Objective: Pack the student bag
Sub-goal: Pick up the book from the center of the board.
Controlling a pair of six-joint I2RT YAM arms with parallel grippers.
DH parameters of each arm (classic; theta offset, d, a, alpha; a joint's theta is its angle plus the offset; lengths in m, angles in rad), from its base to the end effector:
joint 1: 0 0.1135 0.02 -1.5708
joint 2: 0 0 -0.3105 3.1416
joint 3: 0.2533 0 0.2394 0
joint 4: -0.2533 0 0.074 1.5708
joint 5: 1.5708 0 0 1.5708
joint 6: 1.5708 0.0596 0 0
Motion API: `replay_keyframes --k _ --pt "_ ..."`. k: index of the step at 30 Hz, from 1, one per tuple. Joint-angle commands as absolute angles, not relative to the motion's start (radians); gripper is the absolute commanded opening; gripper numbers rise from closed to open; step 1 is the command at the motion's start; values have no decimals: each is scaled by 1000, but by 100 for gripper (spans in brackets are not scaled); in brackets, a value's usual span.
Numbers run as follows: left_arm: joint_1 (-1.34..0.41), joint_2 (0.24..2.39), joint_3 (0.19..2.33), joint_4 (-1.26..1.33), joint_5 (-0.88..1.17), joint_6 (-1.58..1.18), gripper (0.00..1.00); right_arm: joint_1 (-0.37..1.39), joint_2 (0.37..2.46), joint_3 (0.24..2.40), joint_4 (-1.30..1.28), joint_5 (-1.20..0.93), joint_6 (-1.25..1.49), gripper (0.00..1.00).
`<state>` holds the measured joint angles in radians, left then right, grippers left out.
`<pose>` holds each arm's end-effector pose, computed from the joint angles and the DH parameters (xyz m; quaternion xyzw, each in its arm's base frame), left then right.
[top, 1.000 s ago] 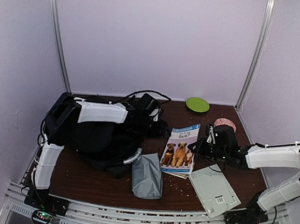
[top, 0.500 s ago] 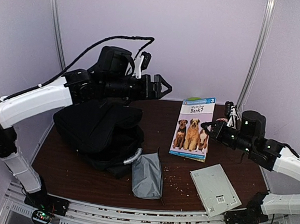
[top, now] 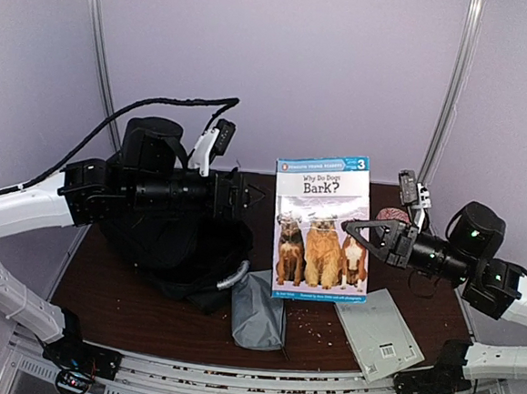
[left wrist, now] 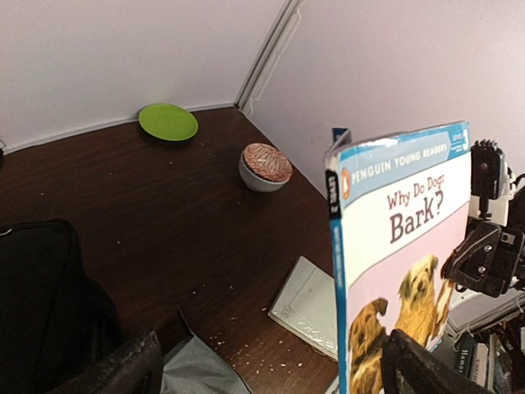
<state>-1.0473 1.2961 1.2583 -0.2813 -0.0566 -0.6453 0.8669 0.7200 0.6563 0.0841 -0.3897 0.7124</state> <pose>0.1511 -0.2550 0.4217 0.1455 0.7971 -0.4233 0.4053 0.0803 0.1296 0.3660 -0.1909 0.6739 0.5930 0.3972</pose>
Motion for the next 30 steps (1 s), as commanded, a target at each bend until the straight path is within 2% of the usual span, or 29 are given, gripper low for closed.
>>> replay_keyframes --k 1,6,10,14,20,21,24,25,27,30 --pt "-1049 1283 1242 -95 116 -637 95 919 743 705 226 -442 694 0" --pt "-1050 1271 1196 -38 142 -653 91 948 787 719 286 -462 699 0" --pt "-1049 1284 1182 3 208 -679 80 956 809 720 332 -481 709 0" --pt "-1049 1288 1169 56 271 -701 55 958 819 726 333 -482 699 0" --pt "-1048 1267 1155 93 258 -696 2 963 816 748 248 -449 663 0" --pt "-1048 1263 1153 95 247 -692 0 963 811 752 223 -435 652 0" --pt "-1048 1238 1151 97 191 -675 0 968 785 754 140 -363 624 49" --pt "-1048 1227 1152 99 166 -667 0 970 772 749 110 -309 622 61" --pt "-1048 1192 1156 107 104 -645 0 978 745 730 83 -206 628 76" --pt "-1048 1140 1148 168 22 -626 0 981 722 681 148 -156 683 92"
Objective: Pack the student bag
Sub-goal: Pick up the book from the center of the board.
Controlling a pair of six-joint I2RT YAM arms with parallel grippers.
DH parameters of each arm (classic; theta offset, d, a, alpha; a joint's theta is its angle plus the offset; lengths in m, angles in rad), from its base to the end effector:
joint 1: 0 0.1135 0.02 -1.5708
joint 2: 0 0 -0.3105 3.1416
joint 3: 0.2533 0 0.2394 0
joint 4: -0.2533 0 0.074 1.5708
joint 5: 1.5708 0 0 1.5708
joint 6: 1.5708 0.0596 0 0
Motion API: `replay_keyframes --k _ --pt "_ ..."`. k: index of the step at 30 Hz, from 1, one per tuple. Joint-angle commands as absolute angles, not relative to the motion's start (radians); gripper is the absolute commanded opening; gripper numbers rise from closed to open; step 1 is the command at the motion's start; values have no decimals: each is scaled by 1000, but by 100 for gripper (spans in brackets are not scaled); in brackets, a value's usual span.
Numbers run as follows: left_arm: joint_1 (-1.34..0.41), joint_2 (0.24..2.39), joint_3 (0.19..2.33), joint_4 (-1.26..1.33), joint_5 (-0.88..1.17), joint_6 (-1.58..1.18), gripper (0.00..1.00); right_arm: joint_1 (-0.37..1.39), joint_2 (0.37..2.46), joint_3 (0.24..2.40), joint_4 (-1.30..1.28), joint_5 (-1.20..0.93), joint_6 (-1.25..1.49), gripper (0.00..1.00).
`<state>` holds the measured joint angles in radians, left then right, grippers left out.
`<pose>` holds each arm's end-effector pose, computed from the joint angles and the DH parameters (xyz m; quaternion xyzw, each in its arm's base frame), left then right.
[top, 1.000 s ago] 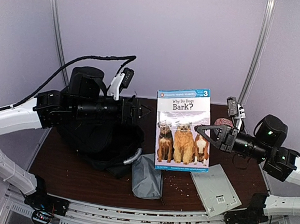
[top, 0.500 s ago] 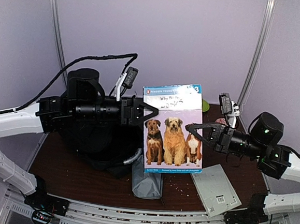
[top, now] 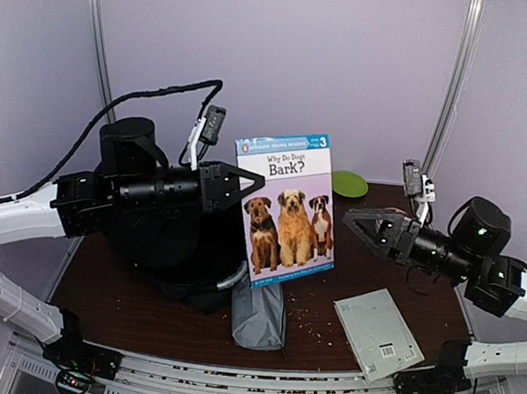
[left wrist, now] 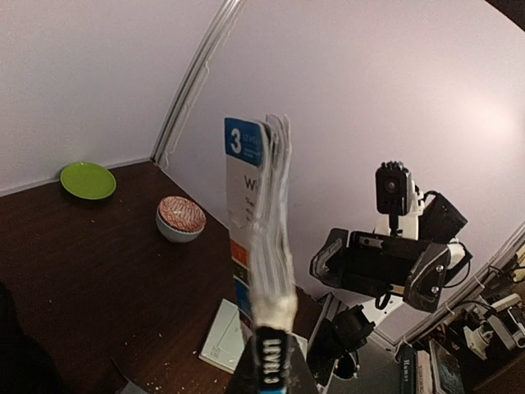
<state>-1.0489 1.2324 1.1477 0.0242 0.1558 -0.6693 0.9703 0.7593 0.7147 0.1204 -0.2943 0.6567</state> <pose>0.1343 -0.2522 0.4385 0.1893 0.7029 -0.5545 0.4034 0.0760 0.1415 0.3868 -0.2112 0.6474 0.5957 0.4259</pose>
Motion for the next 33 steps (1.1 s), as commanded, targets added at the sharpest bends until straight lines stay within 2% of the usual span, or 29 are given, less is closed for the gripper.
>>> replay_keyframes --k 1,3,9,17,22,25,27,33 --pt "-1048 1125 1141 204 -1 -626 0 981 725 665 182 -158 707 95" --pt "-1048 1104 1125 283 -30 -634 0 990 747 648 243 -162 754 99" --pt "-1048 1093 1059 539 -67 -701 0 1025 853 590 509 -183 894 100" --pt "-1048 1147 1034 656 -41 -837 0 1040 988 629 703 -186 961 97" --pt "-1048 1151 991 692 -67 -907 0 1042 997 649 709 -124 933 93" --pt "-1048 1150 976 705 -68 -928 0 1042 995 652 737 -99 920 86" --pt "-1048 1155 969 710 -68 -939 0 1042 997 662 731 -81 910 76" --pt "-1048 1177 968 717 -44 -964 0 1039 1012 693 700 -76 903 33"
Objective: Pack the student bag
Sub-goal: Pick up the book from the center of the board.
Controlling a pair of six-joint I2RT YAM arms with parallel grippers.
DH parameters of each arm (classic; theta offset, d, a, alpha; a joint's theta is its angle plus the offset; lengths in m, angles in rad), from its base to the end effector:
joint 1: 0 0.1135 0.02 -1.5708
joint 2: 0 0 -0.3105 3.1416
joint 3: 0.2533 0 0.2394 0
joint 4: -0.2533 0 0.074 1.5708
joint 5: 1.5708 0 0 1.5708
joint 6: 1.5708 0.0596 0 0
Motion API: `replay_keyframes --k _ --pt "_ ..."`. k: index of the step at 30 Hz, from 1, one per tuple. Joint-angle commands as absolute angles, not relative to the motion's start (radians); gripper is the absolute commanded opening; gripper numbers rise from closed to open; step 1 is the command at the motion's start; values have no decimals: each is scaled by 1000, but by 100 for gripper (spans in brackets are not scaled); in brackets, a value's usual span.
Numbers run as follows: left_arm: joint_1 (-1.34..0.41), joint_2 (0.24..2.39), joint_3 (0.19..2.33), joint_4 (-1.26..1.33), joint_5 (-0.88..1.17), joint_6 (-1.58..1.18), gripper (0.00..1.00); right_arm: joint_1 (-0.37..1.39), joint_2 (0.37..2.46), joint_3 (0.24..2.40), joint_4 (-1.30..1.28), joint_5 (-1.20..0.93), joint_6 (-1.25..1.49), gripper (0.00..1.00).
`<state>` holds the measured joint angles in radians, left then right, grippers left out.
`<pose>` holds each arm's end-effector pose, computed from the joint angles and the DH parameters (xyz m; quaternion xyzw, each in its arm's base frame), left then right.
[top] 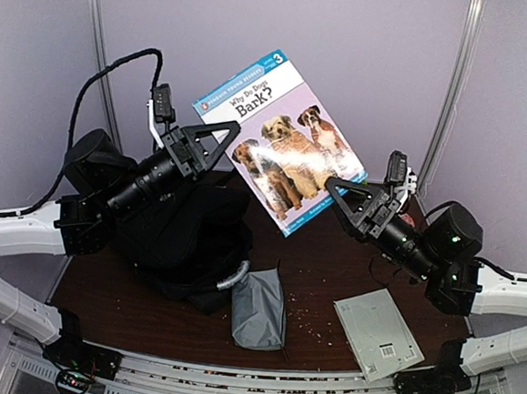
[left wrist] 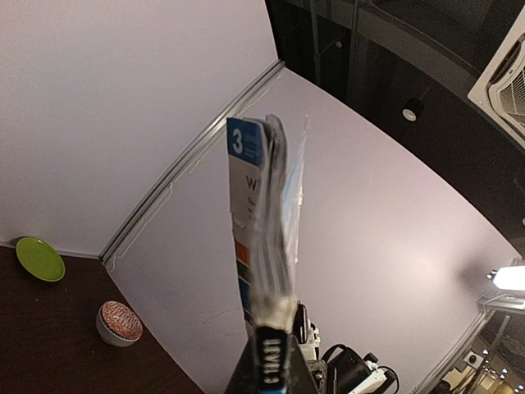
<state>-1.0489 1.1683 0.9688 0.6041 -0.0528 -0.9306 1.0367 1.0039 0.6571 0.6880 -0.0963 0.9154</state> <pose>0.1324 -0.2240 0.4646 0.0105 0.5508 -0.6895 0.4702 0.1057 0.1899 0.3977 -0.0742 0.5727 0.6914 0.4342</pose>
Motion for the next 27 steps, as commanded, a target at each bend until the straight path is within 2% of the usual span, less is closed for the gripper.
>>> replay_keyframes --k 1,4,5,6,8,9,10,14,19,27 --pt "-1048 1177 966 711 -41 -965 0 1038 1010 694 700 -77 903 25" --pt "-1048 1166 958 652 -48 -949 0 1032 980 686 686 -74 896 1" --pt "-1048 1157 953 615 -55 -937 6 1030 963 682 668 -67 889 0" --pt "-1047 1144 950 570 -58 -916 25 1028 940 675 648 -57 880 0" --pt "-1046 1105 955 397 -106 -859 79 1025 878 662 580 -28 839 0" --pt "-1046 1088 967 258 -153 -830 94 1025 837 657 505 -4 812 0" --pt "-1045 1072 982 118 -202 -796 97 1025 799 653 430 23 783 0" --pt "-1042 1051 1021 -312 -351 -632 98 1025 648 609 148 168 702 0" --pt "-1056 1149 1117 -658 -480 -459 98 1022 524 506 -12 266 721 0" --pt "-1078 1423 1268 -880 -632 -363 98 1020 511 440 -11 237 782 0"
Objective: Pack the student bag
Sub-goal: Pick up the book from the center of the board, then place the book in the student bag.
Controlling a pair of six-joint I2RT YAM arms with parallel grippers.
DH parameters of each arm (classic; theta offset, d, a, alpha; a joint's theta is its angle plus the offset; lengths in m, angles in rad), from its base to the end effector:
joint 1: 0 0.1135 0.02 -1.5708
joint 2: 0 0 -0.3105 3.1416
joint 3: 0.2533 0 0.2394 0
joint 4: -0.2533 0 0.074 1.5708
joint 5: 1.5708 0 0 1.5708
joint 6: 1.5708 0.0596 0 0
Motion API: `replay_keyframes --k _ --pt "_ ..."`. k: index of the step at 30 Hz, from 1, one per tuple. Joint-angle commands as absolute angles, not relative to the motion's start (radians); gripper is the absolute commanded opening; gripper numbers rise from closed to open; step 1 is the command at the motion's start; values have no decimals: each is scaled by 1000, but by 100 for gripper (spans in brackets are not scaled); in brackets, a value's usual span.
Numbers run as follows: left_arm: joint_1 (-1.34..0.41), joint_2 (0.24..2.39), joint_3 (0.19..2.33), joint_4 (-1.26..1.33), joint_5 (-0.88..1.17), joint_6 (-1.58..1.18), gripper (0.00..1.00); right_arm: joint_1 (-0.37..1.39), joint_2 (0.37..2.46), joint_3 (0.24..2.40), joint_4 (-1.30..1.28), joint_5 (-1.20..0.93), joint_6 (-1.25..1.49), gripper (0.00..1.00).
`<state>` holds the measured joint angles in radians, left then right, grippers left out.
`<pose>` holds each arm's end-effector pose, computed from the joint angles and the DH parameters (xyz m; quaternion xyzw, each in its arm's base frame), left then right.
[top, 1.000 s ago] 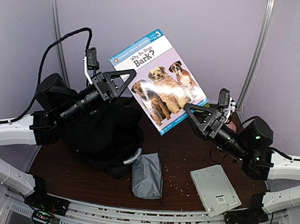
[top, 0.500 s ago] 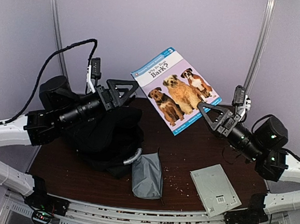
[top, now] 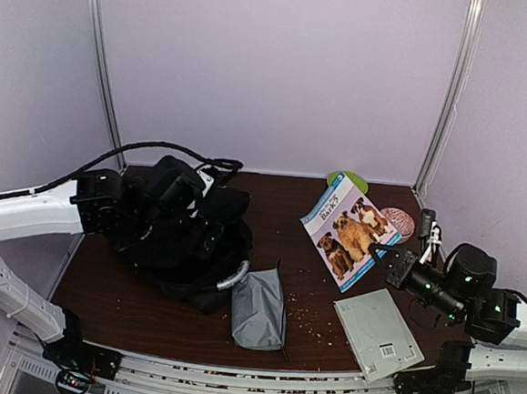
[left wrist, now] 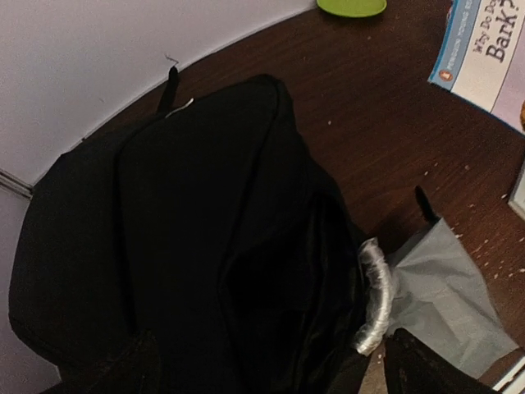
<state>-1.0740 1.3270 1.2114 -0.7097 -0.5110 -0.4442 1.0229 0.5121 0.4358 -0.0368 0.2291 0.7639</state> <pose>0.1532 -0.2214 0.3551 0.1916 0.8853 -0.0718 0.4176 0.0721 0.0921 0.2929 -0.0202 0.7447 0.4621 0.4811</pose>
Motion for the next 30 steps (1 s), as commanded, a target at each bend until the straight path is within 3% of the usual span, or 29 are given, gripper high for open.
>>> replay_keyframes --k 1,11,14,17,21,22,25,30 --pt "-1078 1457 1281 -899 -650 -361 98 1020 521 441 -1 227 783 0" --pt "-961 1644 1305 -933 -629 -416 98 1020 638 480 98 113 807 0" --pt "-945 1670 1315 -919 -626 -415 93 1020 683 485 142 67 833 0" --pt "-942 1650 1324 -901 -653 -436 67 1021 745 471 227 -16 885 0" --pt "-935 1544 1330 -828 -619 -454 18 1020 835 471 324 -114 965 0" --pt "-934 1521 1336 -808 -598 -461 10 1020 850 468 354 -127 990 0" --pt "-933 1472 1345 -744 -552 -474 1 1023 903 462 475 -165 1063 0" --pt "-927 1428 1350 -663 -483 -499 0 1029 1009 493 571 -189 1130 0"
